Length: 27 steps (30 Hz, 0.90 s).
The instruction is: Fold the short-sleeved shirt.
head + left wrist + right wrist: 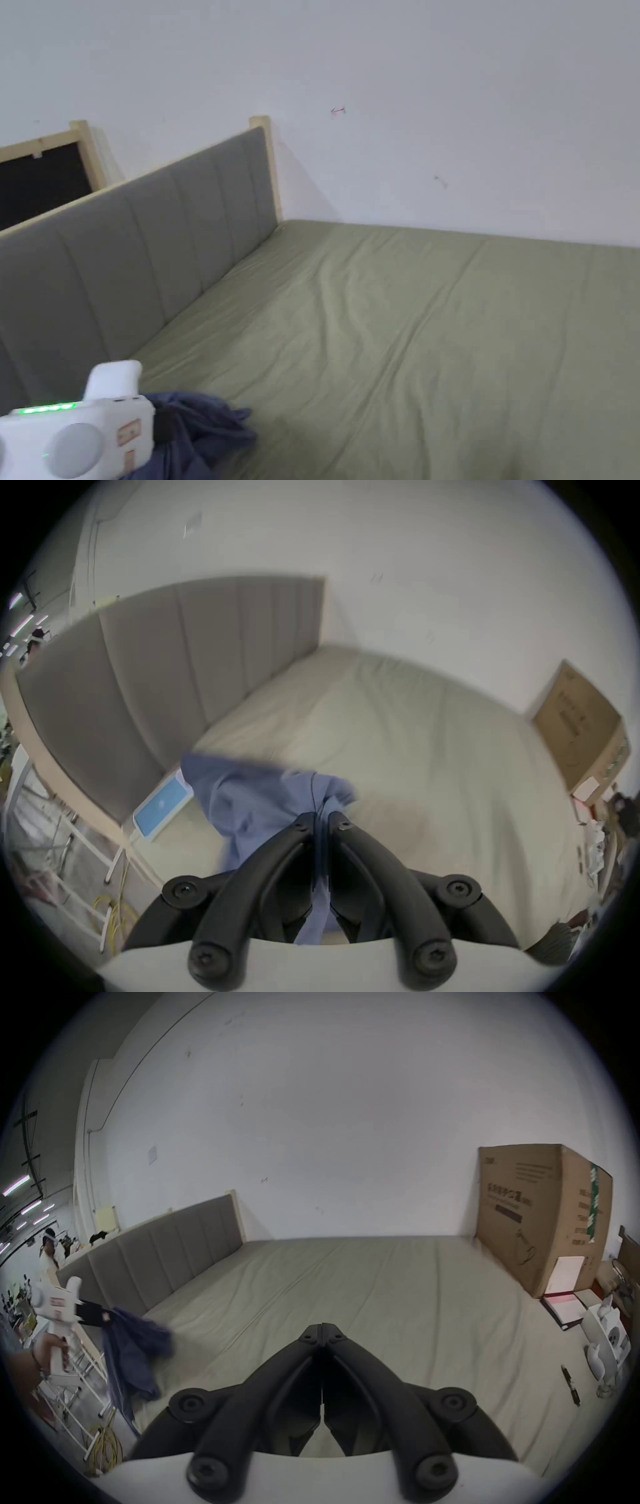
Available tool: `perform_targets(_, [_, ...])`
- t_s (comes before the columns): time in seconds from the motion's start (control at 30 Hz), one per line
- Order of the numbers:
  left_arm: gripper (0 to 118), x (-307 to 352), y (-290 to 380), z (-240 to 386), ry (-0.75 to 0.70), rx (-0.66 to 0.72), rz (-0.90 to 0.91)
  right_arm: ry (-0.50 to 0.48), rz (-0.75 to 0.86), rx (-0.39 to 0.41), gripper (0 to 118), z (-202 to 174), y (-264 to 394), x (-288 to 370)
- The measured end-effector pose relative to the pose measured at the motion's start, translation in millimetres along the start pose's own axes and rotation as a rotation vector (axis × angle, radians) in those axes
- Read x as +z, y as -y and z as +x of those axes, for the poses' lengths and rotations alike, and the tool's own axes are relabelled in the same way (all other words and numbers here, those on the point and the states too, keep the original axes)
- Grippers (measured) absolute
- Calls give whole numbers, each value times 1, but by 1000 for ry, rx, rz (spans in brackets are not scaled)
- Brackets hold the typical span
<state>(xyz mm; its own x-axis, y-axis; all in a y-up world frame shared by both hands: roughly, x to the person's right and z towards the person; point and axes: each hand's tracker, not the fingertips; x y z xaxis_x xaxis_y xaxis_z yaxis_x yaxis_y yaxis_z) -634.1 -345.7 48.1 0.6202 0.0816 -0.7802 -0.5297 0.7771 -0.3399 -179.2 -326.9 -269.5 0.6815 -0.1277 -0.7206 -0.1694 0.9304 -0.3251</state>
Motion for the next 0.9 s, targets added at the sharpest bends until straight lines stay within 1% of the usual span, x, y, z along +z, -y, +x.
perform_targets(0.07, [6, 46, -21, 27, 79, -30, 105, 15, 35, -37, 0, 11, -6, 12])
perform_targets(0.13, [6, 79, -43, 59, 125, -103, 178, 29, 57, -71, 0, 22, -11, 22])
perform_targets(0.2, [6, 104, -59, 88, 224, -146, 237, 47, 77, -95, 0, 31, -15, 31])
perform_targets(0.27, [6, 133, -73, 134, 328, -203, 282, 73, 109, -126, 0, 41, -18, 44])
perform_targets(0.37, [6, 161, -78, 202, 455, -294, 349, 94, 141, -148, 0, 54, -21, 63])
perform_targets(0.47, [6, 163, -76, 262, 601, -310, 317, 131, 167, -155, 0, 67, -23, 83])
perform_targets(0.57, [6, 140, -64, 317, 712, -327, 234, 180, 185, -158, 0, 84, -21, 96])
perform_targets(0.67, [6, 102, -41, 378, 760, -380, 67, 213, 188, -181, 0, 103, -15, 104])
perform_targets(0.7, [6, 82, -31, 390, 739, -405, -1, 221, 184, -194, 0, 109, -12, 104])
perform_targets(0.73, [6, 62, -17, 410, 710, -441, -97, 232, 173, -210, 0, 115, -9, 104])
perform_targets(0.8, [6, 17, 15, 437, 689, -453, -314, 241, 144, -239, 0, 126, -1, 103])
perform_targets(0.83, [6, -8, 37, 445, 718, -413, -501, 246, 125, -255, 0, 132, 4, 101])
perform_targets(0.87, [6, -37, 58, 448, 751, -312, -686, 253, 95, -266, 0, 137, 10, 97])
perform_targets(0.9, [6, -60, 77, 447, 752, -227, -823, 252, 60, -269, 0, 141, 15, 93])
